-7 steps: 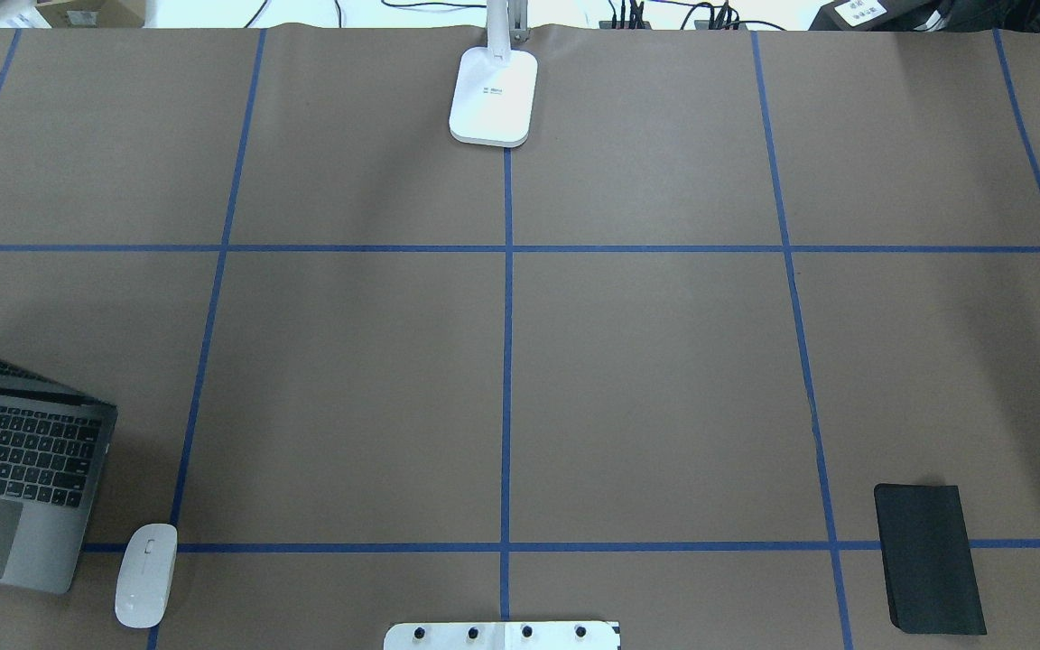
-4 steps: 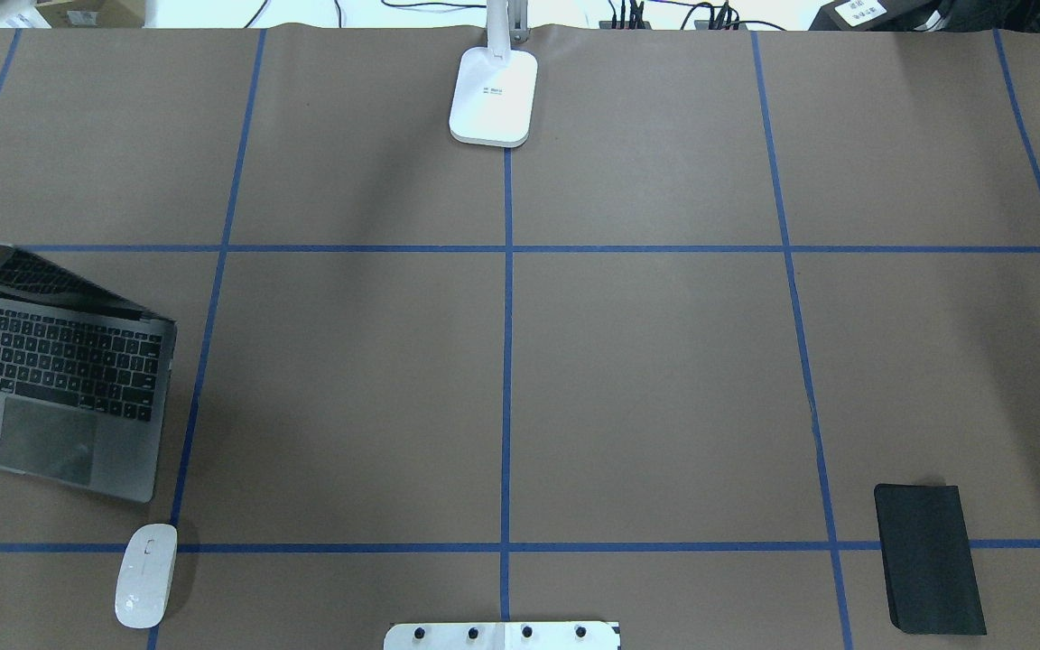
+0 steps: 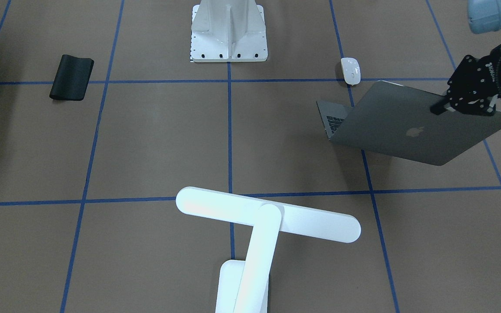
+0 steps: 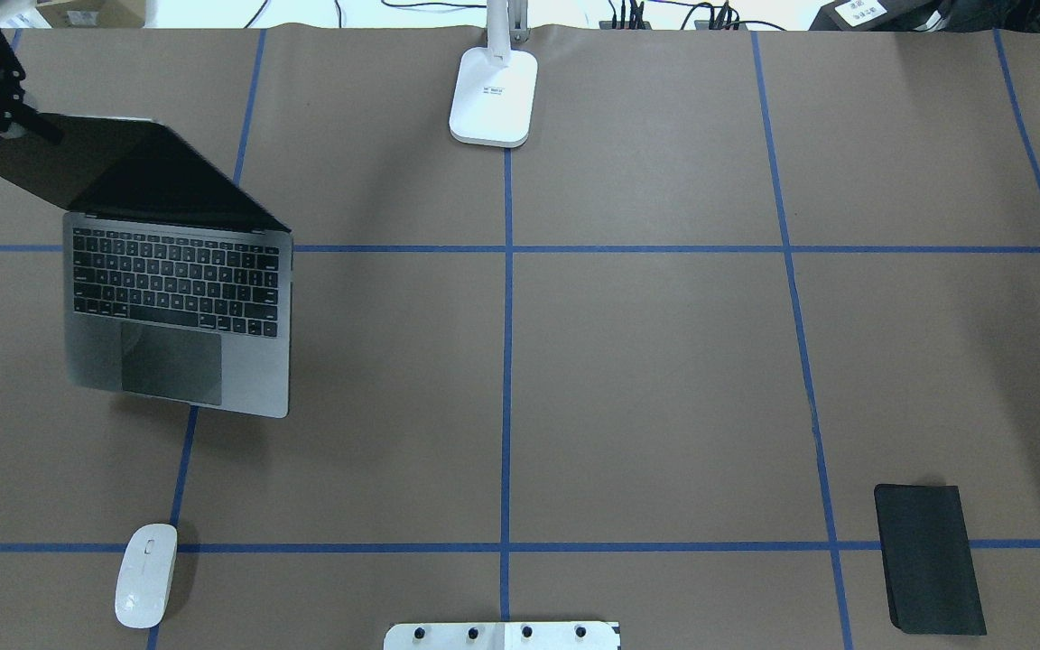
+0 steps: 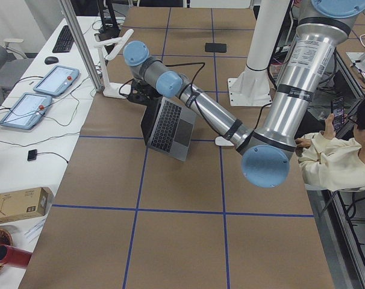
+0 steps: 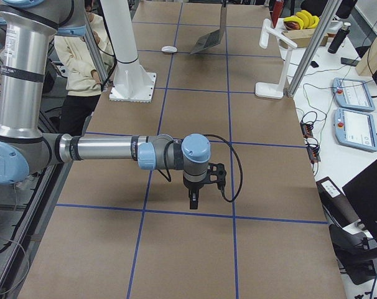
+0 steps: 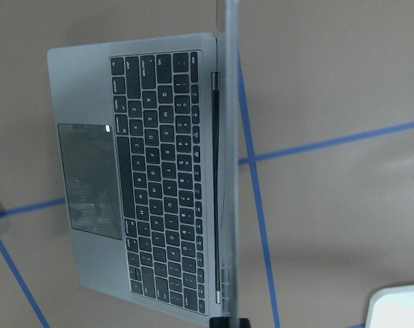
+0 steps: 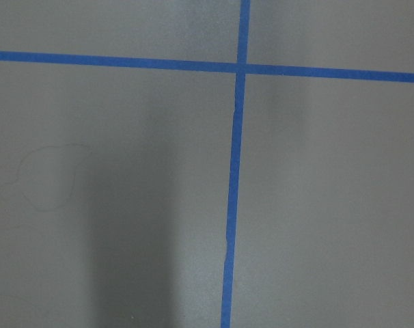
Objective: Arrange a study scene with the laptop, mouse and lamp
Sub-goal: 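Slide the grey laptop with the left gripper toward the white lamp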
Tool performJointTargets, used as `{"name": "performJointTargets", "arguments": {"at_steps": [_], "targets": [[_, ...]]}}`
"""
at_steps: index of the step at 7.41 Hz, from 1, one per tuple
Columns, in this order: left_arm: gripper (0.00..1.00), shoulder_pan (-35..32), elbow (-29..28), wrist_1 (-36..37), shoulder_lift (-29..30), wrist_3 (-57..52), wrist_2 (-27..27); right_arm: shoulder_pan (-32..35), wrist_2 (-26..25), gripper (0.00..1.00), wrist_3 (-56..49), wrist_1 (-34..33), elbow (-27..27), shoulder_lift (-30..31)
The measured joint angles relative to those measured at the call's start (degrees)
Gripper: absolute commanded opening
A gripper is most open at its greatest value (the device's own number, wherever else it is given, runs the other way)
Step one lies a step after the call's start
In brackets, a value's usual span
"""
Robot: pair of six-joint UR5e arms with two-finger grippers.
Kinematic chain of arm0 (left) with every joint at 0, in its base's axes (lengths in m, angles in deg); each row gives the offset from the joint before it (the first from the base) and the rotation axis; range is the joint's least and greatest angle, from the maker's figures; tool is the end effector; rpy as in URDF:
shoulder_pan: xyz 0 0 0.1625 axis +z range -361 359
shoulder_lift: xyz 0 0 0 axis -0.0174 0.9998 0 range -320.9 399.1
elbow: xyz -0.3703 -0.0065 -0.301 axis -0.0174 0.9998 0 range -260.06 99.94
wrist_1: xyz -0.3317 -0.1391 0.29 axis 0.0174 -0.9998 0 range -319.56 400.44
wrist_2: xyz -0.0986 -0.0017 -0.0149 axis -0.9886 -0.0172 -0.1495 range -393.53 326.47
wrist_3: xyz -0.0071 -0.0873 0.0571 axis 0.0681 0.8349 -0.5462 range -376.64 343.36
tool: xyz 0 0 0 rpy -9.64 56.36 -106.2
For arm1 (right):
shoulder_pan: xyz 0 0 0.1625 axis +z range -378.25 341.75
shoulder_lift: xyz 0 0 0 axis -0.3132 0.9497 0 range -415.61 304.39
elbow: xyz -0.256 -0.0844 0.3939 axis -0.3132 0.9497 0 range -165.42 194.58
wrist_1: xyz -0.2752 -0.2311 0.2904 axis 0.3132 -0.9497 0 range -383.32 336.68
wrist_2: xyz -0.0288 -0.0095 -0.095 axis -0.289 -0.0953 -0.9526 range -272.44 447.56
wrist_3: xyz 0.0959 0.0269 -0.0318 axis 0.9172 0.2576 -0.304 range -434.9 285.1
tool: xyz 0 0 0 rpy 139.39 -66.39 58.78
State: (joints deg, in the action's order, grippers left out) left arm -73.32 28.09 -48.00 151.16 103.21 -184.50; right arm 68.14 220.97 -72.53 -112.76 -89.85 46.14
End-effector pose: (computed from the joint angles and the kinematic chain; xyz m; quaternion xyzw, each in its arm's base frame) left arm 0.1503 -0.6098 0.2965 -0.3429 0.4392 -0.5273 0.6414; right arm 0.0330 -0.4515 0.6793 0.0068 -0.3706 -0.0205 0.9285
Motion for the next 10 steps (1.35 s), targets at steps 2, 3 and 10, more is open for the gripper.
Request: {"name": "performJointTargets", "arguments": {"at_steps": [2, 3, 10], "targets": [[0.00, 5.6, -2.9, 0.0, 9.2, 8.6, 5.7, 0.0, -0.2, 1.00, 0.0, 0.0, 0.2, 0.1], [0.00, 8.2, -5.0, 0.0, 13.7, 12.0, 9.1, 0.0, -0.2, 1.00, 0.0, -0.1, 0.3, 0.1], [0.00, 21.8, -19.6, -10.5, 28.4, 25.1, 31.4, 0.0, 0.2, 1.00, 0.0, -0.1, -0.1, 2.5]]}}
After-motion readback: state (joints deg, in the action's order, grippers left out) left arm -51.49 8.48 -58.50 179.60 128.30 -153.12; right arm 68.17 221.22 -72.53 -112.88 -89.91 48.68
